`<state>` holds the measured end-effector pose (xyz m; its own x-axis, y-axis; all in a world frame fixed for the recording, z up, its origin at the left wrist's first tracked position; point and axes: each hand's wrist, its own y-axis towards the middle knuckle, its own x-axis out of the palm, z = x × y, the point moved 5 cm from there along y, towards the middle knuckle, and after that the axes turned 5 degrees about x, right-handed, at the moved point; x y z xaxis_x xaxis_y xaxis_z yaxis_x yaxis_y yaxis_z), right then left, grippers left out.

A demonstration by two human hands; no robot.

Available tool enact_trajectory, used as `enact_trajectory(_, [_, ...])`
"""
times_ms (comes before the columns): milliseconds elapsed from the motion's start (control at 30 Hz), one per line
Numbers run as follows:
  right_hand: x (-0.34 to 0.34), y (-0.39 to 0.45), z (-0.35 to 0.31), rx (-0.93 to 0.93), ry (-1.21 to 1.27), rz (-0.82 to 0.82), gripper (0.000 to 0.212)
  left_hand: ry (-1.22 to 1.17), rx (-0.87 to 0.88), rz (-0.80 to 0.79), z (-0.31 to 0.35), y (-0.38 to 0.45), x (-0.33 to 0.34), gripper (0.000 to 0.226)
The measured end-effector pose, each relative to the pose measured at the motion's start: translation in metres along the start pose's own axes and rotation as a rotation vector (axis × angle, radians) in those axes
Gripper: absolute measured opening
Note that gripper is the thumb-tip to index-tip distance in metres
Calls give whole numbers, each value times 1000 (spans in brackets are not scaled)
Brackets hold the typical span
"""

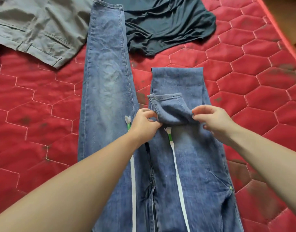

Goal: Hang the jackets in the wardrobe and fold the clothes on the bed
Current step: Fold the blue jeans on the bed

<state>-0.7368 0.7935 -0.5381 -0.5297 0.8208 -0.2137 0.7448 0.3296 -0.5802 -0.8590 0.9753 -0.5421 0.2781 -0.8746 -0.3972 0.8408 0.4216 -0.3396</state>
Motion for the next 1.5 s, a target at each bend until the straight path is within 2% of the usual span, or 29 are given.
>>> enact_trajectory(67, [-7, -12, 11, -12, -61, -63, 38, 122, 79, -64, -4, -10, 1, 15])
enact_trajectory(133, [-14, -23, 22, -56, -259, -108, 48, 191, 124, -124, -7, -21, 4, 37])
enact_trajectory(167, [-18, -28, 28, -59, -364, -118, 49, 189, 119, -154, -10, -26, 5, 40])
enact_trajectory(233, [-22, -35, 36, -32, -515, -136, 48, 181, 90, -218, -17, -33, 9, 38])
enact_trajectory(300, [-25, -37, 43, 12, -540, -107, 40, 183, 51, -235, -24, -37, 14, 30])
enact_trajectory(400, [-26, -39, 50, 98, -432, 19, 13, 206, 9, -119, -29, -39, 16, 16])
enact_trajectory(433, [-24, -40, 51, 113, -422, 67, 18, 238, 6, -93, -30, -40, 16, 17])
enact_trajectory(500, [-20, -42, 54, 138, -484, 155, 55, 328, 18, -114, -31, -43, 19, 34])
enact_trajectory(567, [-11, -41, 57, 165, -535, 174, 75, 335, -1, -159, -31, -45, 22, 44])
enact_trajectory(600, [-6, -39, 59, 171, -512, 149, 76, 293, -19, -181, -31, -46, 24, 46])
enact_trajectory(667, [-2, -35, 59, 142, -383, 118, 64, 186, -32, -215, -30, -47, 32, 44])
enact_trajectory(767, [-16, -32, 56, 96, -257, 158, 57, 90, -58, -230, -33, -49, 41, 38])
enact_trajectory(833, [-18, -34, 57, 80, -349, 84, 62, 148, -56, -282, -35, -49, 45, 38])
enact_trajectory(900, [-15, -37, 59, 39, -563, 40, 67, 234, -60, -355, -34, -48, 47, 41])
enact_trajectory(967, [-13, -36, 46, -58, -703, 174, 67, 405, -32, -384, -28, -44, 43, 40])
enact_trajectory(1033, [1, -32, 22, -231, -794, 276, 59, 585, 65, -260, -21, -34, 25, 34])
enact_trajectory(1067, [15, -28, 10, -323, -819, 265, 54, 629, 129, -148, -17, -29, 11, 30])
enact_trajectory(1133, [49, -20, -12, -453, -854, 160, 42, 710, 250, 35, -14, -15, -19, 29])
enact_trajectory(1167, [67, -14, -21, -481, -860, 93, 37, 777, 275, 73, -18, -7, -33, 33])
enact_trajectory(1267, [118, 14, -46, -491, -848, -72, 31, 946, 207, 41, -45, 24, -74, 48])
enact_trajectory(1367, [162, 49, -63, -480, -936, -167, 29, 980, 152, 2, -77, 58, -112, 52])
enact_trajectory(1433, [183, 76, -76, -452, -975, -168, 34, 989, 186, 8, -86, 79, -132, 54])
enact_trajectory(1500, [197, 108, -99, -436, -913, -88, 43, 964, 218, 29, -88, 101, -146, 57])
